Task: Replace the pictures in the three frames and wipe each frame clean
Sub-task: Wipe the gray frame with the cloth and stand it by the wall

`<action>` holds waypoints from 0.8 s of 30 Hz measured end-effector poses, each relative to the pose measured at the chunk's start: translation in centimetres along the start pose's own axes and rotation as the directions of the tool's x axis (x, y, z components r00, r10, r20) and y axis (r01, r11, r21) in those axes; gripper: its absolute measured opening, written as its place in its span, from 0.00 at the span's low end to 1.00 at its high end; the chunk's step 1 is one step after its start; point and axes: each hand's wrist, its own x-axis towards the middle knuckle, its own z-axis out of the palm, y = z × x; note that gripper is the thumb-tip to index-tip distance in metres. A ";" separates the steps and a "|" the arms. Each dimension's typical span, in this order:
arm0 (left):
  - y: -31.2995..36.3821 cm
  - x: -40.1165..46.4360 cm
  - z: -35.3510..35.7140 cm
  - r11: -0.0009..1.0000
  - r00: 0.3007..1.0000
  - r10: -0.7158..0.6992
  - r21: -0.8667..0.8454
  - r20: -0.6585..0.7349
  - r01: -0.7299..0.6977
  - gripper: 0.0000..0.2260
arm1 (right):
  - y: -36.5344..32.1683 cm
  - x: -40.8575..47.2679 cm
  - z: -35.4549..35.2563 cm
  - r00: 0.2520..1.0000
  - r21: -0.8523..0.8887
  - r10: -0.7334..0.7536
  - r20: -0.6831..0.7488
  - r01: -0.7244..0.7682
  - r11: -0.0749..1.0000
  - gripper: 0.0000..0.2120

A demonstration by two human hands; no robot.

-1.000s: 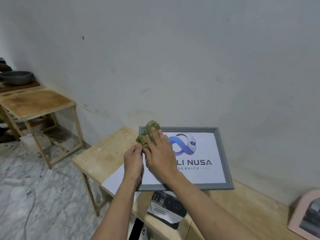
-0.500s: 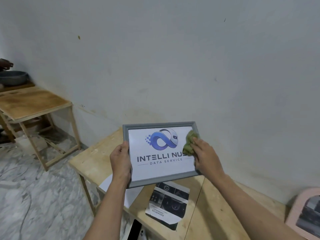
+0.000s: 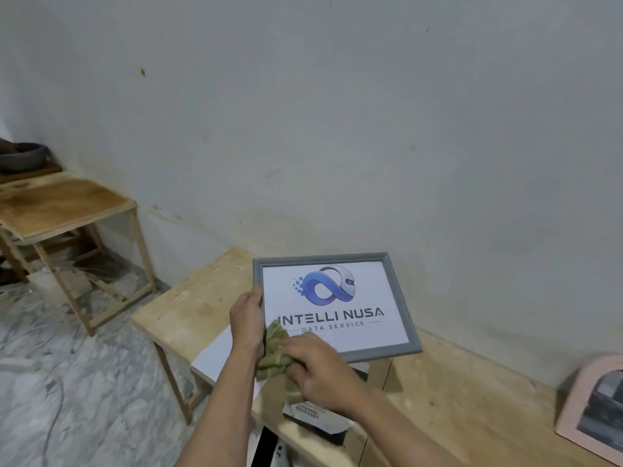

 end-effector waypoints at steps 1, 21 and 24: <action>0.1 0.0 -0.3 1.000 1.000 -0.020 0.007 0.015 0.020 0.15 | -0.2 0.7 -1.6 1.000 0.073 0.021 -0.013 -0.020 0.997 0.19; 0.5 -0.8 -1.3 0.997 0.998 0.019 0.076 0.053 -0.022 0.12 | -0.5 3.2 -5.5 0.958 0.160 0.158 0.238 -0.199 0.967 0.15; 0.4 -1.8 0.1 0.992 0.991 0.050 0.106 0.123 -0.064 0.12 | -0.8 7.1 -7.4 0.968 0.117 0.161 -0.191 -0.140 0.983 0.21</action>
